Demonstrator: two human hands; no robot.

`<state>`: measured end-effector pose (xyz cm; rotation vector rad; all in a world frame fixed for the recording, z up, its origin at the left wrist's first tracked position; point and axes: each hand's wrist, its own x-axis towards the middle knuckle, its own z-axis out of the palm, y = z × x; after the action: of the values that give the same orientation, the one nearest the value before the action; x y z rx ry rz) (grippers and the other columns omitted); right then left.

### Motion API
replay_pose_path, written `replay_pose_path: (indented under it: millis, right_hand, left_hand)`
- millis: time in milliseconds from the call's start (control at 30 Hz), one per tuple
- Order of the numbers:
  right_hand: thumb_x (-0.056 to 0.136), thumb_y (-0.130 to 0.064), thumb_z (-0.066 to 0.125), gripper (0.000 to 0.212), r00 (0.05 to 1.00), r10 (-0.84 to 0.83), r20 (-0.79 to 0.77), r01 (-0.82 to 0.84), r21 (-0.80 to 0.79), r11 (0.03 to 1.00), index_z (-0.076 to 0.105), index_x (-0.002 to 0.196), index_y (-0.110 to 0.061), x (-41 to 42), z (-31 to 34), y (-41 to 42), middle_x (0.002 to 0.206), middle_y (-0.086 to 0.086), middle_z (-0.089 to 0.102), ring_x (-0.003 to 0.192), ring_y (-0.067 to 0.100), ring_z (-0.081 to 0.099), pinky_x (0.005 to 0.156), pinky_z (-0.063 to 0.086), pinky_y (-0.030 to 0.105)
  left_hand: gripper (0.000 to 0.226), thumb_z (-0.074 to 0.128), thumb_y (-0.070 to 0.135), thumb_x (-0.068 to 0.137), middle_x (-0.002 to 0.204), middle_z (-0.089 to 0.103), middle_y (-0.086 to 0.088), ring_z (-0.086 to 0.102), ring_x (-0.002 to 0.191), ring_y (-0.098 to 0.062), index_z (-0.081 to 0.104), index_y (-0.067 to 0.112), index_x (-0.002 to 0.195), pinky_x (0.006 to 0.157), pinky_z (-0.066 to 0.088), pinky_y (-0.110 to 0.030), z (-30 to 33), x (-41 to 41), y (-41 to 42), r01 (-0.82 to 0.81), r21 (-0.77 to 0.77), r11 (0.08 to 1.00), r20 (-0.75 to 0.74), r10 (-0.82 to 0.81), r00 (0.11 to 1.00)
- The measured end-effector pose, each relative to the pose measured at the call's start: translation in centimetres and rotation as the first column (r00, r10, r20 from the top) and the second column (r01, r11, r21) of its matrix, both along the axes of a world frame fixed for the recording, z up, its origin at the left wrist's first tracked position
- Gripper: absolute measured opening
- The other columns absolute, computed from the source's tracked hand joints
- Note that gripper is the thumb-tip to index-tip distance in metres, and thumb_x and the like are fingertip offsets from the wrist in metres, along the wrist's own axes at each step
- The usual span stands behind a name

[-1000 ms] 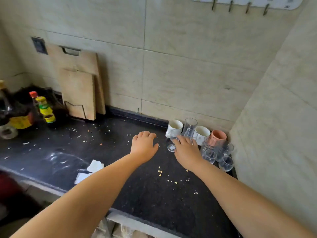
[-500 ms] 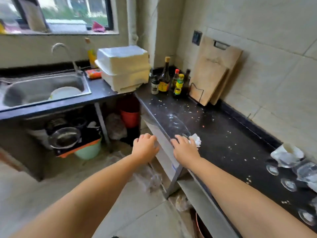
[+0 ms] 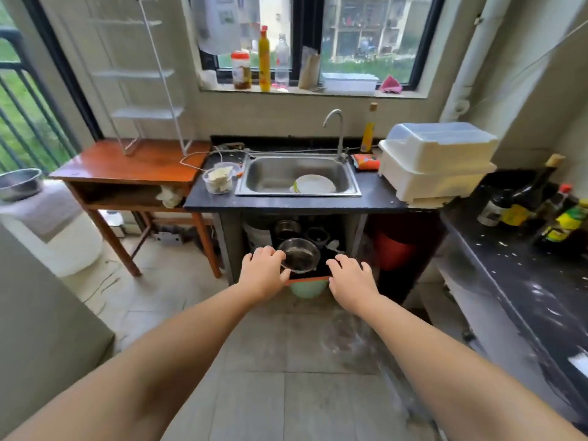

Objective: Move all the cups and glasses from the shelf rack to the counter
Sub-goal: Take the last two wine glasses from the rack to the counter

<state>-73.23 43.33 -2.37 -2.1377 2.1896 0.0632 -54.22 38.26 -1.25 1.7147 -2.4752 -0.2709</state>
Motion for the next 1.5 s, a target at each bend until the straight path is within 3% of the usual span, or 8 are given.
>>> replay_pose_path:
  millis: [300,500,1000,1133,1500]
  right_hand:
    - [0.098,-0.026,0.038,0.045,0.947,0.317,0.056,-0.317,-0.023,0.948,0.035,0.143,-0.019,17.0,2.2,-12.8,0.149,0.006,0.037,0.137,0.028,0.036,0.115,0.023,0.051]
    - [0.098,-0.026,0.04,0.046,0.89,0.449,0.079,-0.447,-0.041,0.894,0.035,0.143,-0.019,24.5,3.0,-21.2,0.15,0.007,0.037,0.139,0.027,0.034,0.117,0.023,0.051]
    - [0.098,-0.025,0.037,0.039,0.827,0.563,-0.003,-0.553,-0.185,0.812,0.04,0.137,-0.015,37.2,7.6,-50.9,0.141,0.008,0.042,0.127,0.029,0.044,0.101,0.039,0.043]
    - [0.099,-0.026,0.037,0.041,0.827,0.561,-0.035,-0.552,-0.241,0.798,0.038,0.138,-0.016,40.9,9.2,-56.8,0.141,0.008,0.043,0.125,0.029,0.046,0.099,0.041,0.043]
    - [0.099,-0.024,0.035,0.044,0.924,0.383,-0.001,-0.355,-0.376,0.856,0.036,0.142,-0.013,52.3,16.2,-72.8,0.144,0.008,0.039,0.131,0.027,0.042,0.104,0.039,0.042]
  left_hand:
    - [0.037,0.052,0.04,0.091,0.127,0.056,-0.003,0.051,0.121,-0.022,0.056,0.023,0.124,0.102,0.043,-0.04,2.0,16.6,-6.8,-0.347,0.016,0.938,-0.064,0.348,0.935]
    - [0.037,0.048,0.038,0.093,0.13,0.054,-0.003,0.047,0.125,-0.022,0.054,0.021,0.126,0.106,0.036,-0.041,2.4,23.0,-13.7,-0.445,0.002,0.895,-0.078,0.444,0.893]
    - [0.042,0.047,0.04,0.094,0.132,0.052,-0.007,0.046,0.123,-0.026,0.052,0.017,0.129,0.1,0.044,-0.042,7.1,34.1,-41.1,-0.519,-0.057,0.853,-0.172,0.504,0.846]
    - [0.041,0.048,0.038,0.093,0.131,0.053,-0.009,0.047,0.122,-0.027,0.052,0.016,0.129,0.1,0.045,-0.045,8.5,37.7,-47.2,-0.518,-0.068,0.853,-0.265,0.485,0.833]
    - [0.044,0.047,0.032,0.093,0.135,0.047,-0.012,0.038,0.132,-0.029,0.05,0.012,0.132,0.105,0.04,-0.041,16.3,49.1,-66.0,-0.346,-0.151,0.926,-0.266,0.299,0.916]
